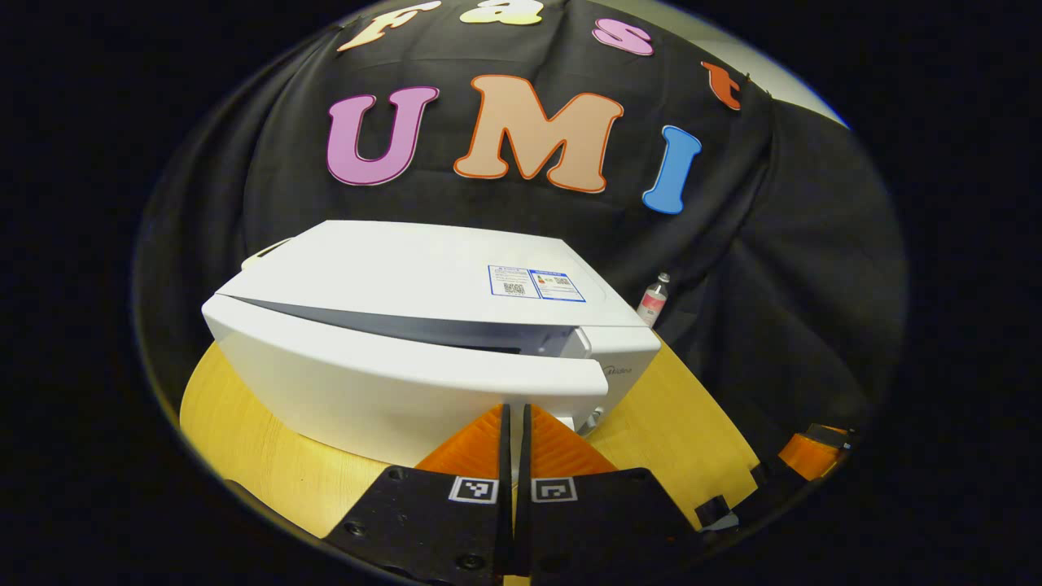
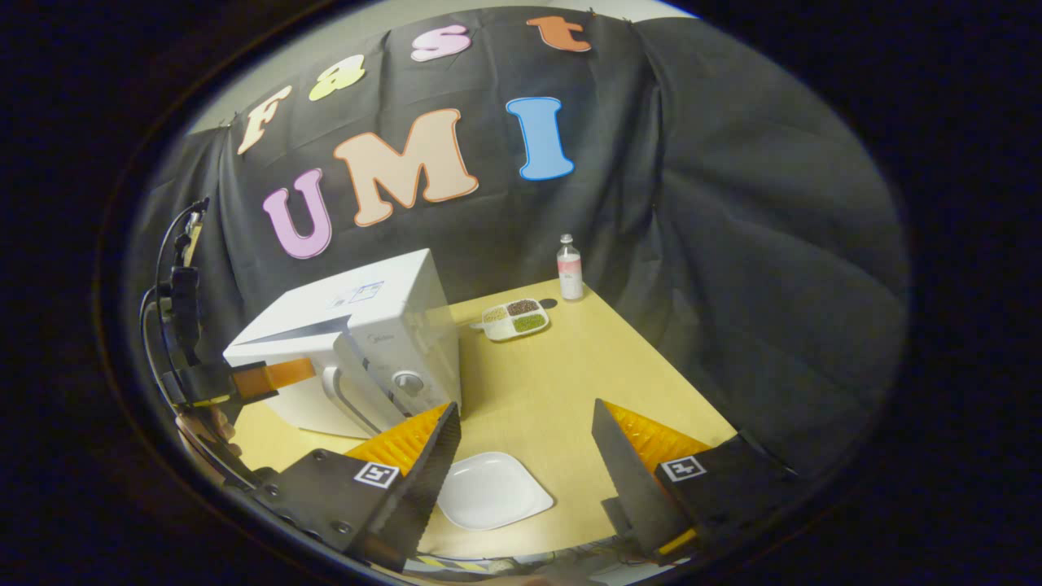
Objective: Open the microwave oven with the left hand, put the food in, and close the microwave oven.
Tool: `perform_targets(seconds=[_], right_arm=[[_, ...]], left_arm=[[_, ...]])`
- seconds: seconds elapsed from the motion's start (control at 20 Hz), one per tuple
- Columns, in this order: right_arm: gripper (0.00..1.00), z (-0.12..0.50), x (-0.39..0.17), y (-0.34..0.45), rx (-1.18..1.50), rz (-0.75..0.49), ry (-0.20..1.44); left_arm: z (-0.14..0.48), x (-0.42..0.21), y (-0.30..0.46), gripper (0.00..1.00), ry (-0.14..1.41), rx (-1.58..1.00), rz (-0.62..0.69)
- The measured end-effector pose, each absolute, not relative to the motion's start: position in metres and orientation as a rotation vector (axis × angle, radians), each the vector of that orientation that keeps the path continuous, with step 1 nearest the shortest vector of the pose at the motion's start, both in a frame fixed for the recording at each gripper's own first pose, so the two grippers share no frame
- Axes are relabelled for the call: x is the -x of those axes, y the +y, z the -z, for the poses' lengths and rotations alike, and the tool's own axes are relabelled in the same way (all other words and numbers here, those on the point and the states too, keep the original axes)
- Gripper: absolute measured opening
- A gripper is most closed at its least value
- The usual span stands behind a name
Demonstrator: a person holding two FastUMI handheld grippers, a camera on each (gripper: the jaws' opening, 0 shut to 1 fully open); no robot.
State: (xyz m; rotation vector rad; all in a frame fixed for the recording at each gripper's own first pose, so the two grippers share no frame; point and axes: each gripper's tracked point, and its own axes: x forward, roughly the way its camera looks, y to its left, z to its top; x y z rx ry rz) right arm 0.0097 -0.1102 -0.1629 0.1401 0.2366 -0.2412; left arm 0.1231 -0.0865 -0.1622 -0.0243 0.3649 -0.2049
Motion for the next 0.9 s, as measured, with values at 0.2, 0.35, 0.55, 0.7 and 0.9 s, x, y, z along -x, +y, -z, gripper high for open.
perform_targets(seconds=[0.2,0.35,0.55,0.7,0.9], right_arm=[[1.00,0.162,-0.013,-0.113,-0.142,0.246,0.232],[0.92,0.162,-0.015,-0.114,-0.139,0.248,0.233],[1.00,0.163,-0.020,-0.114,-0.137,0.248,0.236],[1.00,0.162,-0.022,-0.113,-0.128,0.246,0.238],[0.92,0.161,-0.028,-0.110,-0.113,0.239,0.238]], left_arm=[[0.164,-0.132,-0.091,0.01,0.368,0.042,0.184],[0.157,-0.136,-0.093,0.01,0.344,0.018,0.178],[0.159,-0.142,-0.097,0.00,0.341,-0.012,0.177],[0.166,-0.144,-0.098,0.00,0.356,0.009,0.180],[0.162,-0.147,-0.098,0.00,0.335,0.053,0.192]])
